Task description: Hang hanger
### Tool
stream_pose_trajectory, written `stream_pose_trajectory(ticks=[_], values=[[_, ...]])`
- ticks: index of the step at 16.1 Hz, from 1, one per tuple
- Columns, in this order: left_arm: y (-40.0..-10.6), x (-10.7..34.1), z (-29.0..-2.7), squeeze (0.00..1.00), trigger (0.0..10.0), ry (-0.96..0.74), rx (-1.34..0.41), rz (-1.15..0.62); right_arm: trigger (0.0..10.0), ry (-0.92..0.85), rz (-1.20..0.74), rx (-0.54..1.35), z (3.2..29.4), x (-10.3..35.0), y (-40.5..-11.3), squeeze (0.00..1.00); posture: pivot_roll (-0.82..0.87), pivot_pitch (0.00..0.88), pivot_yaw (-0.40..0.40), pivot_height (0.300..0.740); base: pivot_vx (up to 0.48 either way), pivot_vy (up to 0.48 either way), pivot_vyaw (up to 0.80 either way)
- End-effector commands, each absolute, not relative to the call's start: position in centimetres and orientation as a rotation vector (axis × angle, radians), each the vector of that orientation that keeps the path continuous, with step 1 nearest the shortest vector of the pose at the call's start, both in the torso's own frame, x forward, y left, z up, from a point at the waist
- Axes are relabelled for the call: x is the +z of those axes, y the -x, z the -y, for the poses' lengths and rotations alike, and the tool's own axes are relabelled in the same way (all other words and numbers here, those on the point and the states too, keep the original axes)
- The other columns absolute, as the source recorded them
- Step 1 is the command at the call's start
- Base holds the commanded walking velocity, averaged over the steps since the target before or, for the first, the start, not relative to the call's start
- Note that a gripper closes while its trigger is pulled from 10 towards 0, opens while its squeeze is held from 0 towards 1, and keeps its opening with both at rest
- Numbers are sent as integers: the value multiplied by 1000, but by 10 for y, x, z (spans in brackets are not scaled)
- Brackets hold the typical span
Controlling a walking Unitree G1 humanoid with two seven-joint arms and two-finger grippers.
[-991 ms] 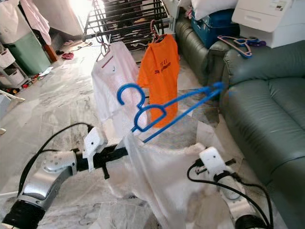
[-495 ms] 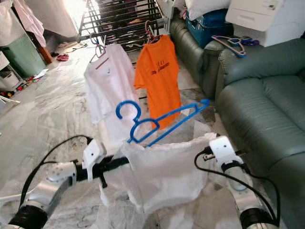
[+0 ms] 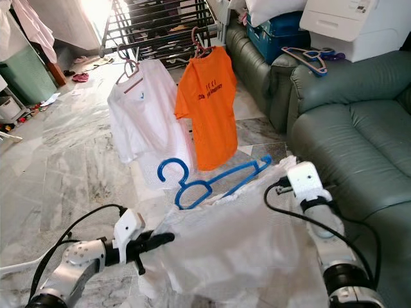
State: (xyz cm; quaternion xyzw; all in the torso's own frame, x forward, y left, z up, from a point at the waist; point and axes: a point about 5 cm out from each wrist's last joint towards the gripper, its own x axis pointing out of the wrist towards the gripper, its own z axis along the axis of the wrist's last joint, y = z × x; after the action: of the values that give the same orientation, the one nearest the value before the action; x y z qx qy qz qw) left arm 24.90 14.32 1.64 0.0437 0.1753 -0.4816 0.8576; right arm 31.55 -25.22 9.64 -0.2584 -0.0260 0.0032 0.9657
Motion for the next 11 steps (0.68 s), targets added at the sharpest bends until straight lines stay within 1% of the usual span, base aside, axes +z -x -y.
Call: stream_pose_trajectory(ticks=[1, 4, 6, 7, 9, 11], values=[[-250, 16, -150, 0, 2275, -116, -994, -369, 0, 517, 112, -1, 250, 113, -323, 0, -207, 28, 128, 740, 0, 0, 0], [-255, 21, -146, 0, 2314, -102, -997, -338, 0, 517, 97, 7, 251, 111, -323, 0, -207, 32, 128, 740, 0, 0, 0], [-260, 29, -144, 0, 2392, -58, -979, -300, 0, 517, 76, 14, 251, 107, -322, 0, -205, 34, 129, 740, 0, 0, 0], [-262, 33, -142, 0, 1961, -36, -986, -285, 0, 518, 66, 15, 252, 104, -321, 0, -202, 34, 129, 740, 0, 0, 0], [-260, 37, -140, 0, 2000, -25, -1031, -281, 0, 521, 52, 13, 253, 102, -320, 0, -199, 36, 130, 740, 0, 0, 0], [-256, 34, -141, 0, 1373, -22, -1091, -324, 0, 533, 49, 12, 255, 104, -322, 0, -199, 37, 132, 740, 0, 0, 0]])
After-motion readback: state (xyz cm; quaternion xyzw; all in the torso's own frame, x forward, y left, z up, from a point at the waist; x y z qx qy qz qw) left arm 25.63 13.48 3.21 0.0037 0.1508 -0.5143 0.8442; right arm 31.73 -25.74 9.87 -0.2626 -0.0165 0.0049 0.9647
